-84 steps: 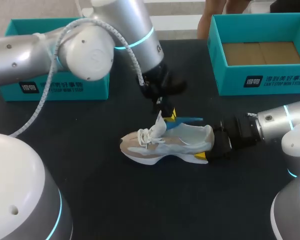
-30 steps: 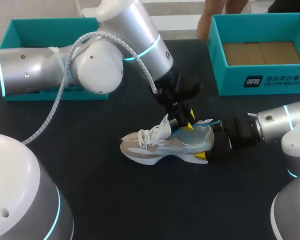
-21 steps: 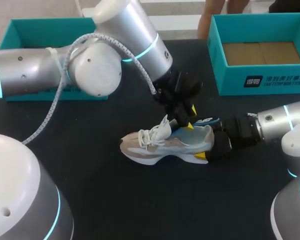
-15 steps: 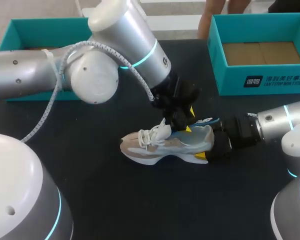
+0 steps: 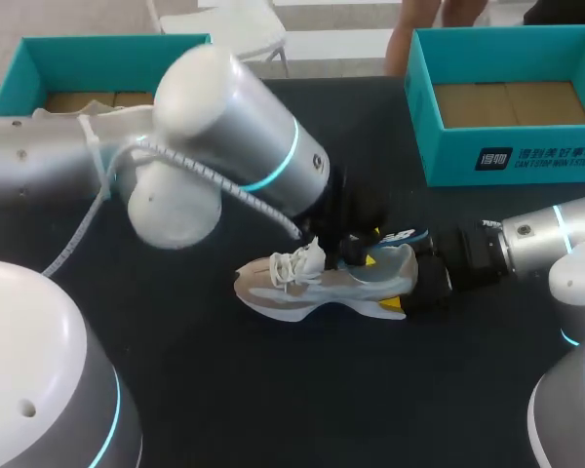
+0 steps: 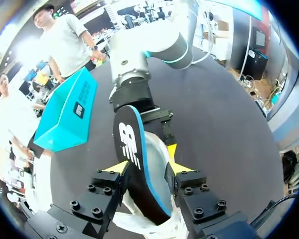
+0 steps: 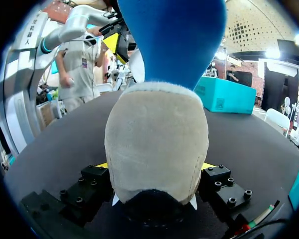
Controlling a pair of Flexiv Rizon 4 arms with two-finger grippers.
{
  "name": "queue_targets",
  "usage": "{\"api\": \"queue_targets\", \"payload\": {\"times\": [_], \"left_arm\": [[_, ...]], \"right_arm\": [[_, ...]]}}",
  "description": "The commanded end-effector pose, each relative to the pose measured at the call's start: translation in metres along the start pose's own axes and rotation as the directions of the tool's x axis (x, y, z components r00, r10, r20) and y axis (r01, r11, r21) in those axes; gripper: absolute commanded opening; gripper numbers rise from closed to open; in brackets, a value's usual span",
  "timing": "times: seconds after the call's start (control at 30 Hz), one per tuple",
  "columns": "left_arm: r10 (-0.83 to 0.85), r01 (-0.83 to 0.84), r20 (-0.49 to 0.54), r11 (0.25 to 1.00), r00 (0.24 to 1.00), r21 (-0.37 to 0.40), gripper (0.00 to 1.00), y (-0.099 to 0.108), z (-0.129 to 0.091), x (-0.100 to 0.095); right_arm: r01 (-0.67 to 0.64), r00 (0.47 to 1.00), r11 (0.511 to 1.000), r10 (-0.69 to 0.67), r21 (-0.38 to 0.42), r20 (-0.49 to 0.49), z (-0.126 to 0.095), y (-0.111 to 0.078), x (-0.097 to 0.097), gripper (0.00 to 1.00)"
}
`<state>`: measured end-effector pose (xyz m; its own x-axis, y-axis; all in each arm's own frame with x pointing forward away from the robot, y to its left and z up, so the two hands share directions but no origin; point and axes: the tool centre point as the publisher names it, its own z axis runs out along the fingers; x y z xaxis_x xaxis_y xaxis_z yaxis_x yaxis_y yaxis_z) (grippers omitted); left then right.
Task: Take the shoe out of the shoebox, open the shoe tongue, remove and reinsert the insole, then place the shoe into the shoebox
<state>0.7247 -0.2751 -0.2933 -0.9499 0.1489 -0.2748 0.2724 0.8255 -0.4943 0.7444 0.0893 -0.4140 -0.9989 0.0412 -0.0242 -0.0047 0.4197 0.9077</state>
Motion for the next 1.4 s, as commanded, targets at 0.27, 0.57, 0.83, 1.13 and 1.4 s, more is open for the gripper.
{"api": "queue_targets", "payload": {"times": [0.27, 0.57, 0.83, 1.13, 1.4], "left_arm": [[-0.059, 0.055, 0.170, 0.998, 0.984, 0.025, 0.44, 0.000, 0.020, 0.005], [-0.091, 0.085, 0.233, 0.996, 0.968, 0.038, 0.45, 0.005, 0.029, -0.011], [-0.124, 0.117, 0.241, 0.992, 0.963, 0.041, 0.36, 0.010, 0.038, -0.015], [-0.154, 0.145, 0.241, 0.988, 0.958, 0.055, 0.00, 0.012, 0.036, -0.014], [-0.154, 0.134, 0.208, 0.985, 0.966, 0.105, 0.00, 0.001, 0.018, -0.015]], "right_arm": [[-0.001, 1.000, 1.000, 0.001, 0.004, 0.001, 0.003, -0.002, 0.000, 0.00], [-0.001, 1.000, 1.000, 0.001, 0.004, 0.001, 0.003, -0.002, 0.000, 0.00], [-0.001, 1.000, 1.000, 0.001, 0.004, 0.001, 0.003, -0.002, 0.000, 0.00], [-0.001, 1.000, 1.000, 0.001, 0.004, 0.001, 0.003, -0.002, 0.000, 0.00], [-0.001, 1.000, 1.000, 0.001, 0.004, 0.001, 0.003, -0.002, 0.000, 0.00]]}}
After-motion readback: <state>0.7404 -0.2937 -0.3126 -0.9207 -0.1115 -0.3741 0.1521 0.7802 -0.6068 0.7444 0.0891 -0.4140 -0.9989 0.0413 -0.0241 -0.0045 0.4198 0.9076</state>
